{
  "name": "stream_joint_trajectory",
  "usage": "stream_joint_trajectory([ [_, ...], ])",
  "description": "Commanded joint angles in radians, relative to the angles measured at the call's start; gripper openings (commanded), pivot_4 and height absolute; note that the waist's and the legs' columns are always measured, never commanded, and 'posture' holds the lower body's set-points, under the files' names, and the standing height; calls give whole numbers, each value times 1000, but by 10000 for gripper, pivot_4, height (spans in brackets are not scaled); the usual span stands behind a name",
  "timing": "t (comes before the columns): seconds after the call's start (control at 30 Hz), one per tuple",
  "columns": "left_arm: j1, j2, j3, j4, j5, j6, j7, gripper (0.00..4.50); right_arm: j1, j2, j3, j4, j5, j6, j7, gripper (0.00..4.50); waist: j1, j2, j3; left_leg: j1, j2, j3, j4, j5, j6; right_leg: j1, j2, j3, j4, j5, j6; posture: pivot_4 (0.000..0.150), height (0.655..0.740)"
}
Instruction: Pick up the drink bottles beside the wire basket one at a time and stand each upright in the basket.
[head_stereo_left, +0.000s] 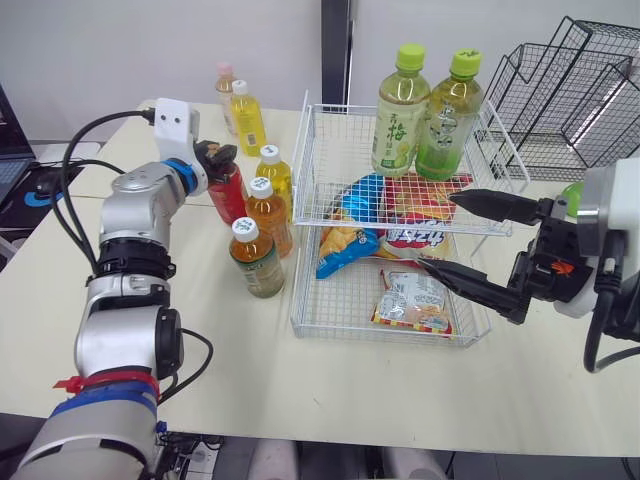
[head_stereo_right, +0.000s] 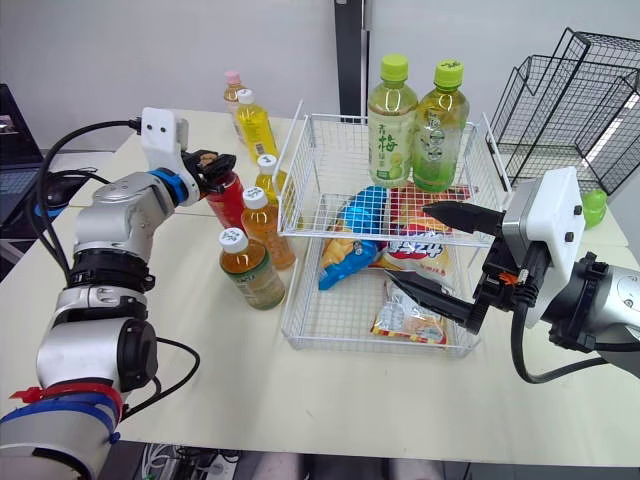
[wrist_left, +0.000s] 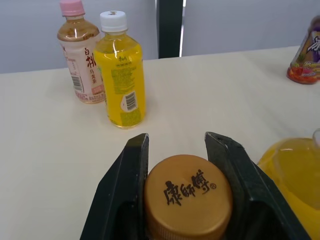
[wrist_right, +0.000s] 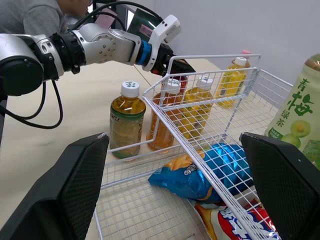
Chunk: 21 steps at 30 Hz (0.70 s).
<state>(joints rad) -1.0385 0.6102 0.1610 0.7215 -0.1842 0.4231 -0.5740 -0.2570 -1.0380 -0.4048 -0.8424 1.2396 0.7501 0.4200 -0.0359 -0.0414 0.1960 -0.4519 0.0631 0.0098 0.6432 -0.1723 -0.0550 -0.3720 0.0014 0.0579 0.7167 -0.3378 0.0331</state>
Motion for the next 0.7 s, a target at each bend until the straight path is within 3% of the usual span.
stream_joint_trajectory([
  [0.03,-73,110,16,-135,-25,64,-81,13854,3,-17,-46,-10,-6,-22,10,45000,-2,-1,1,0,0,0,0,0,0,-1,0,0,0,0,0,1500,7347],
  [0.2,-285,180,-18,-99,-44,166,-220,13853,25,-37,-71,9,-44,-23,53,45000,15,-4,2,-4,0,-3,1,0,0,-1,1,-3,-1,0,0,1500,7347],
  [0.47,-712,115,-59,153,-31,201,-339,13853,27,-41,-73,8,-68,-18,49,45000,31,-3,2,-10,-2,-9,2,0,0,-2,-1,-12,-5,0,0,1500,7347],
  [0.7,-904,44,-76,308,-14,136,-410,13853,53,-34,-86,-5,-85,-13,22,45000,8,-3,3,-12,-1,-9,2,0,0,-4,0,-11,-3,0,0,1500,7347],
])
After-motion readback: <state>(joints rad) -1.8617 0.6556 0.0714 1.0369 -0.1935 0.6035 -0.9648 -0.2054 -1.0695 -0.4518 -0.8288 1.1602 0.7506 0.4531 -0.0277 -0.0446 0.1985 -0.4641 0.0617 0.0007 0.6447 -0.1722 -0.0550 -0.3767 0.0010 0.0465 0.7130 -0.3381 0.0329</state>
